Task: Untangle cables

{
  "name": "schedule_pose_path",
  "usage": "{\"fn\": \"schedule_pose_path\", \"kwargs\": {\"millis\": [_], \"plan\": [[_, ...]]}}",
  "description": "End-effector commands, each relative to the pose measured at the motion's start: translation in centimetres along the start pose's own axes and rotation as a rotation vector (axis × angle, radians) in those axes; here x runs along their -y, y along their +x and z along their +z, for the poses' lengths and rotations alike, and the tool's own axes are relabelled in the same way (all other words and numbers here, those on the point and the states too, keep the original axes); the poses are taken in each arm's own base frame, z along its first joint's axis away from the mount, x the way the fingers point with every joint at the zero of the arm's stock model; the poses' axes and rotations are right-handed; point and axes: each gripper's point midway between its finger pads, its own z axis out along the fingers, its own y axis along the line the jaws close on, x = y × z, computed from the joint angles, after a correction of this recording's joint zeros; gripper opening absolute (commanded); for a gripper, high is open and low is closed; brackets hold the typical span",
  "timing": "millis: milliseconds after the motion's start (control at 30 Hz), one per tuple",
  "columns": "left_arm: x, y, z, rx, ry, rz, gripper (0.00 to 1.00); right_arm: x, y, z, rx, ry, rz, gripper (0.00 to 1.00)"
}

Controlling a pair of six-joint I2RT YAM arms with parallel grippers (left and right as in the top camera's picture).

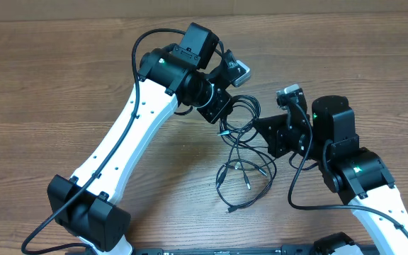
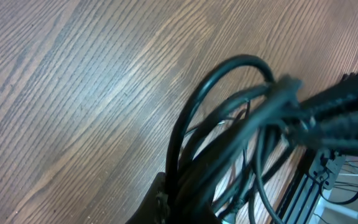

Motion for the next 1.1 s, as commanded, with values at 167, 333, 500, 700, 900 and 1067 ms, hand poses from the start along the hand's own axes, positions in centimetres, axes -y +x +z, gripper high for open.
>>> {"fn": "schedule_pose_path", "kwargs": {"millis": [167, 333, 500, 700, 900, 1067], "plan": [[0.8, -1.0, -0.8, 0.04, 0.01, -0.006, 0.04, -0.9, 1.4, -0.2, -0.069, -0.042, 0.102, 0.04], [0.8, -1.0, -0.8, 0.041, 0.01, -0.005, 0.05, -1.2, 1.8, -0.2, -0.085, -0.056, 0.108, 0.04], [0.7, -1.4, -0.8, 0.054, 0.007, 0.001, 0.28, -1.4, 2.8, -0.3, -0.129, -0.072, 0.13, 0.04], [0.9, -2.3, -0.9, 0.093, 0.021, 0.013, 0.17, -1.9, 4.5, -0.7, -0.201, -0.095, 0.16, 0.04], [0.9, -2.7, -0.9, 0.107, 0.018, 0.02, 0.42, -3.4, 4.6, -0.9, -0.208, -0.193, 0.094, 0.04], [0.9, -2.3, -0.9, 0.093, 0.017, 0.013, 0.45, -3.8, 3.5, -0.8, -0.165, -0.217, 0.061, 0.04]]}}
